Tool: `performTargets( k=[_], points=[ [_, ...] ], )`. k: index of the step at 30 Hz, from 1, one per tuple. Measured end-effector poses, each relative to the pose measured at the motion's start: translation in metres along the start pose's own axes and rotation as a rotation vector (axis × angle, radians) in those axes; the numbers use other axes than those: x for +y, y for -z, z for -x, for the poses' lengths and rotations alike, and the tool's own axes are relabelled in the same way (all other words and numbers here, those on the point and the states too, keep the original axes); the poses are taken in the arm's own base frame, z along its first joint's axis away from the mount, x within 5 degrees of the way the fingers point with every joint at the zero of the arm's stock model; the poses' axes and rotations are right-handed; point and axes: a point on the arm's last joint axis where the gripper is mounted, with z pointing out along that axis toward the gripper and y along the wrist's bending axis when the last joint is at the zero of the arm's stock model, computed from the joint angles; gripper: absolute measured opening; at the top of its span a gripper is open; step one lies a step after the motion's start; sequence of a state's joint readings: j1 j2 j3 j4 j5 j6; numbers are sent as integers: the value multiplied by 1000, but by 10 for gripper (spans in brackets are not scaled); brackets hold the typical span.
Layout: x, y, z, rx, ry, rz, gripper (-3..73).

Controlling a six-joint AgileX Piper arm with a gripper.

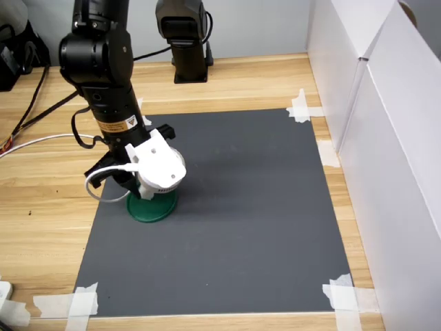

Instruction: Grasp a white terminal and put it in the green lid.

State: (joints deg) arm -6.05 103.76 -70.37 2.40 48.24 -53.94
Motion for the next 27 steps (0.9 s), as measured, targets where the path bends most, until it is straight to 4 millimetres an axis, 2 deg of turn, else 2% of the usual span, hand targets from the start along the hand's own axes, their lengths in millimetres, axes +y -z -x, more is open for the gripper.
performTargets(
  k=[7, 10, 14, 18, 24, 27],
  points=[
    [0, 7, 1, -27, -12, -13, 474],
    [2, 36, 6, -129, -51, -69, 474],
    [10, 93, 10, -321, -91, -176, 451],
    [29, 153, 5, -491, -108, -262, 333],
    [64, 224, -12, -715, -184, -333, 44],
    [86, 248, -28, -824, -322, -334, -1]
  ],
)
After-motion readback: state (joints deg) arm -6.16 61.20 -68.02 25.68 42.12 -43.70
